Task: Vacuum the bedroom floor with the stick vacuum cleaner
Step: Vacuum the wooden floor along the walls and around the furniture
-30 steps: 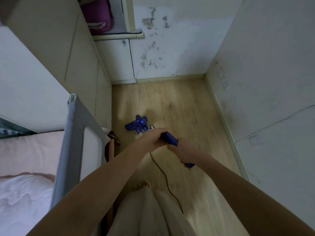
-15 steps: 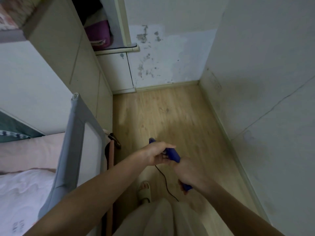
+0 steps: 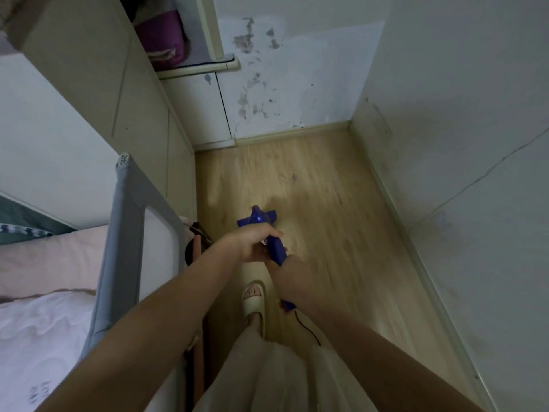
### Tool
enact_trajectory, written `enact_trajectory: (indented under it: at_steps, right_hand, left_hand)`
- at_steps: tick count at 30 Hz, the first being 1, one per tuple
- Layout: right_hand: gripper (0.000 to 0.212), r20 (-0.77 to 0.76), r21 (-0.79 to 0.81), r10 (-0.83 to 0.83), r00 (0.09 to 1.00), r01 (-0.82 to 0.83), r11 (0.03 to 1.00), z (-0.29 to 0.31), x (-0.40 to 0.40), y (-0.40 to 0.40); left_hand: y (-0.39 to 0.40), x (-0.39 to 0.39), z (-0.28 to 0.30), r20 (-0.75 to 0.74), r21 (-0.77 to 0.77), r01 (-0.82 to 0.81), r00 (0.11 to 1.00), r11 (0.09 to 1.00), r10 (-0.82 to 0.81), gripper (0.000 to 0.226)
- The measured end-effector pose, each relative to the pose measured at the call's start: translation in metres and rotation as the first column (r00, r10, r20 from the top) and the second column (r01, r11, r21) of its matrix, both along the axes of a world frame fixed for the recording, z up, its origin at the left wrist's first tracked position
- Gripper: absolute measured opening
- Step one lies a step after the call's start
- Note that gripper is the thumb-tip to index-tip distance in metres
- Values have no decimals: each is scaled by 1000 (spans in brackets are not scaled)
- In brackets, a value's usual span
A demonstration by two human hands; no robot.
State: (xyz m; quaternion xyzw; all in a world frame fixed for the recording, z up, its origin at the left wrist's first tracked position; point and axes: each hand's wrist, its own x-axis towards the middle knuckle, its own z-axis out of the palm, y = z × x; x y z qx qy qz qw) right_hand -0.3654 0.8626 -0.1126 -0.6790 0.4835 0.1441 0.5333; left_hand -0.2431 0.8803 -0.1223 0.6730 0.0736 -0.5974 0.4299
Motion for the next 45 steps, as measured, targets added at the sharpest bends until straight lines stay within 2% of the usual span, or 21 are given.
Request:
enact_trajectory:
  at_steps: [4,9,12,18,21,25,28,35,45]
  right_hand:
    - [18,57,-42,62,996,-60,997,8,42,-12]
    - [20,61,-12,45,997,-44,999,-8,108,-29]
    - [23,12,72,-41,999,40,997,-21,143,-42]
    - [20,29,94,-79,996,76,993,-40,204,-75]
    - [23,4,79,-80,997,79,994,-45,230,-91]
    - [18,52,16,-20,998,19,1000,-49,263,-109]
    - [22,41,38,-24,999,22,999,-59,284,-120]
    - [25,-32,111,-47,998,50,993,-74,308,-141]
    - [20,-98,-77,80,992,-88,993,-64,265,-164]
  left_hand:
    - [-6,49,8,-17,3,99,995,995,-99,50]
    - [-26,110,-6,-41,-47,-18,999,999,16,57]
    - [-42,139,-19,-22,-46,-56,998,997,55,48]
    - [-79,203,-44,-22,-61,-29,999,998,28,27]
    - [-93,231,-52,-13,-81,-24,1000,996,23,30]
    - [-108,264,-65,-1,-103,-35,999,994,35,27]
    - [-119,285,-75,10,-108,-45,999,993,46,28]
    - [-139,309,-87,-11,-93,-27,1000,995,26,17]
    - [-158,272,-84,-99,-122,-78,993,989,66,7]
